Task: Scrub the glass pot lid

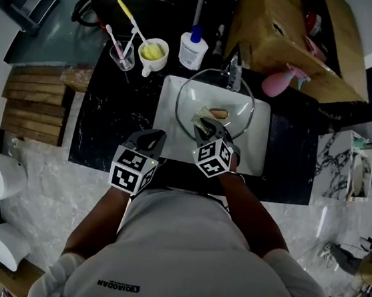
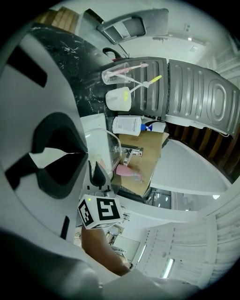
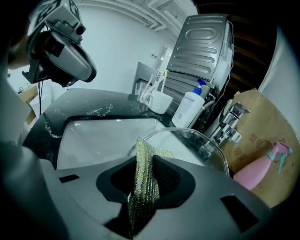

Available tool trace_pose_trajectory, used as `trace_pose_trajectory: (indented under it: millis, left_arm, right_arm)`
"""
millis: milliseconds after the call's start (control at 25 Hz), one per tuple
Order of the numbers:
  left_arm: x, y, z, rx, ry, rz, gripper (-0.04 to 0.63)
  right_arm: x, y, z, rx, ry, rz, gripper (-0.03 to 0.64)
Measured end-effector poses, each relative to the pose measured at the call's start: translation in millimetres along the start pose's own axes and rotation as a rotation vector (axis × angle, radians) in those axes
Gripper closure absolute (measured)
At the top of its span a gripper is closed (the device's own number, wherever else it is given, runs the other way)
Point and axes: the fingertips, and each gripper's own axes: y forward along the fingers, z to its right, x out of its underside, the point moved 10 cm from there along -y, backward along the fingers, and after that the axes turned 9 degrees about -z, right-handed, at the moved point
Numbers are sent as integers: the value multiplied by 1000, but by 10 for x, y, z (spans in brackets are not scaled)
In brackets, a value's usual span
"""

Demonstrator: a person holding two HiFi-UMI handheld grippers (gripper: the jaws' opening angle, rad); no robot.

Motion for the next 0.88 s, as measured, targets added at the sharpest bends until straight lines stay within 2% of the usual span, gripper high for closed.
trace_pose_trajectory:
  millis: [240, 600, 880]
  left_arm:
    - [4, 26, 12, 10, -3, -23, 580]
    - [-137, 155, 107, 13, 10, -24, 580]
    - [-277, 244, 189, 7, -31, -12, 580]
  right_arm:
    - [-58, -54, -88, -60, -7, 9, 520]
    - [17, -303, 55, -68, 32, 72, 522]
    - [218, -711, 580, 3, 67, 140, 520]
